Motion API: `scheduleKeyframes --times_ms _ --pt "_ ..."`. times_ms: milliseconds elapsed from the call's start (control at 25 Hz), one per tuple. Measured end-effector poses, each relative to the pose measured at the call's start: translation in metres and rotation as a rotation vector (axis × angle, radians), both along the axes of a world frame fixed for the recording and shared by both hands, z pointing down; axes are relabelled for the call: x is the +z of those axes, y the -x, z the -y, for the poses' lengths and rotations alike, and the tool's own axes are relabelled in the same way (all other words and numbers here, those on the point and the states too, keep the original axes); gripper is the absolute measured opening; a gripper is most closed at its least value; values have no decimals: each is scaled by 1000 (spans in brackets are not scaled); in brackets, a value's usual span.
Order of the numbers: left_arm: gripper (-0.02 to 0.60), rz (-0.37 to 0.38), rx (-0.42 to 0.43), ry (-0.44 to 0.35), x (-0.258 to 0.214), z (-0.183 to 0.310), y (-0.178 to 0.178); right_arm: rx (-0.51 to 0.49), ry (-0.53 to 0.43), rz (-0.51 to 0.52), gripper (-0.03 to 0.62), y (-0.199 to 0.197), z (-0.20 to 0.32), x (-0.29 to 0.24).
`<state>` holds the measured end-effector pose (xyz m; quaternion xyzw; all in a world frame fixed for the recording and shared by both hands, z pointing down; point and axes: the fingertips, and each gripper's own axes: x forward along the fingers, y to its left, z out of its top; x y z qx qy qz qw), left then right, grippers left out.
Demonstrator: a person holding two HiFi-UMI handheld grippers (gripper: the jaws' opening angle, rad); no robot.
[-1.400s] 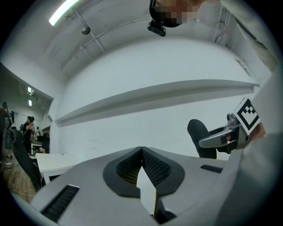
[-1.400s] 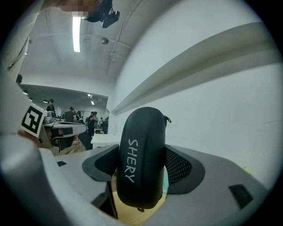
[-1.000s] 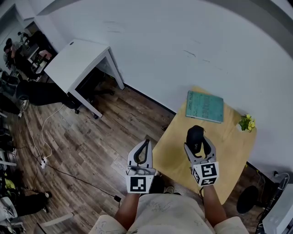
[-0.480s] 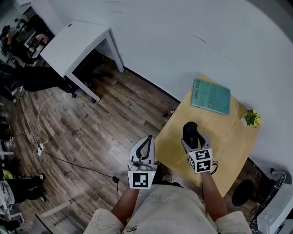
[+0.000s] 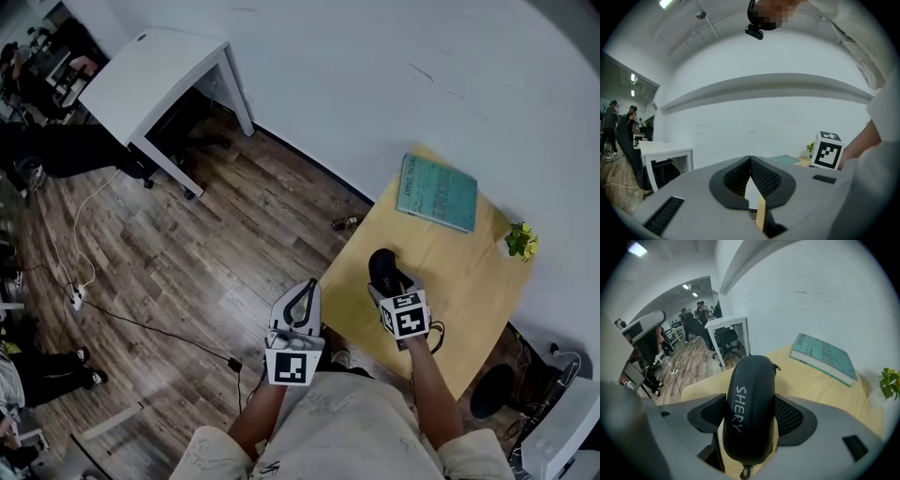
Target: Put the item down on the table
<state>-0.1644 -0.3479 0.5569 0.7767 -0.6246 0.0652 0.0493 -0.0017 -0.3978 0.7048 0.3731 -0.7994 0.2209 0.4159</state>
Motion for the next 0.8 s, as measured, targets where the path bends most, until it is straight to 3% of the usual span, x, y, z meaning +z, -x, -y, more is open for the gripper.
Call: scheduleKeyframes --times_ms 200,800 --pt "8 -13 3 -2 1 1 -1 -5 45 -34 331 2 0 16" --pt "8 -15 -4 3 1 -1 2 -18 54 10 334 5 -3 16"
